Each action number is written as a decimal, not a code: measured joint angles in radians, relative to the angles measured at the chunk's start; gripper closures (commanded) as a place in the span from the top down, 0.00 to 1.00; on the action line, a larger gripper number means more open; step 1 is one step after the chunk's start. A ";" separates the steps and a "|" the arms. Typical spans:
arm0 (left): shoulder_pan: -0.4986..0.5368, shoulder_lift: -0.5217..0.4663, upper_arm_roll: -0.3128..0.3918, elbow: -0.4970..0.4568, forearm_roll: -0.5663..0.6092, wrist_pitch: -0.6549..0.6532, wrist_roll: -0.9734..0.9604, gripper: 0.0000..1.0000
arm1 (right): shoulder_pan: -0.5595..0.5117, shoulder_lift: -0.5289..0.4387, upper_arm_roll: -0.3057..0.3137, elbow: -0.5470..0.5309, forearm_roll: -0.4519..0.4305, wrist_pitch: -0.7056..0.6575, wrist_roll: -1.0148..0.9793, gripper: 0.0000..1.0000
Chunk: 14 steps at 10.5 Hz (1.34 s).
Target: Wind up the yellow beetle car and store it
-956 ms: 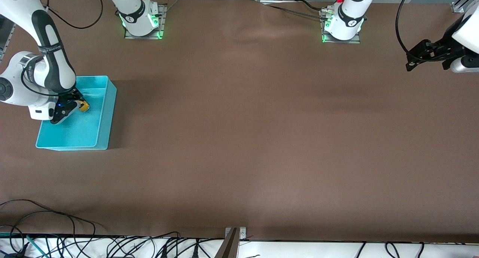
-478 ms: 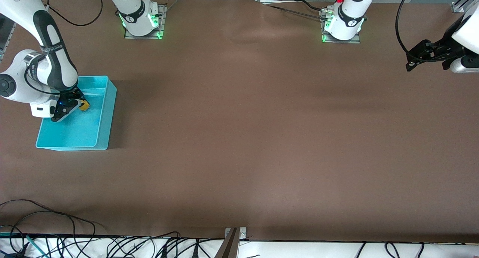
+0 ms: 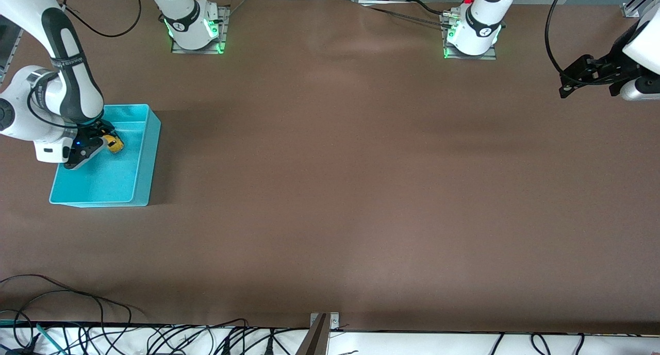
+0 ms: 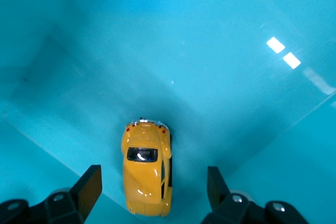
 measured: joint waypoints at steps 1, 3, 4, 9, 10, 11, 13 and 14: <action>0.000 0.000 0.001 0.000 0.000 0.000 0.000 1.00 | 0.018 -0.036 0.002 0.058 0.000 -0.110 0.024 0.88; 0.000 0.000 0.001 0.000 0.000 0.000 0.000 1.00 | 0.056 -0.082 0.006 0.252 0.000 -0.374 0.126 0.88; 0.000 0.000 0.002 0.000 0.000 0.000 0.000 1.00 | 0.083 -0.092 0.007 0.358 0.000 -0.489 0.204 0.97; 0.000 0.001 0.002 0.000 0.000 -0.002 0.000 1.00 | 0.234 -0.101 0.015 0.752 0.039 -0.820 0.726 1.00; 0.000 0.001 0.002 0.000 0.000 -0.003 0.000 1.00 | 0.270 -0.099 0.017 0.767 0.058 -0.835 0.805 1.00; 0.000 0.001 0.002 0.000 0.000 -0.003 0.000 1.00 | 0.313 -0.090 0.020 0.766 0.062 -0.833 0.877 1.00; 0.000 0.001 0.002 0.000 0.000 -0.005 0.000 1.00 | 0.380 -0.073 0.023 0.744 0.062 -0.812 0.954 1.00; 0.000 0.001 0.002 0.000 0.000 -0.007 0.000 1.00 | 0.385 -0.087 0.023 0.690 0.062 -0.755 0.963 1.00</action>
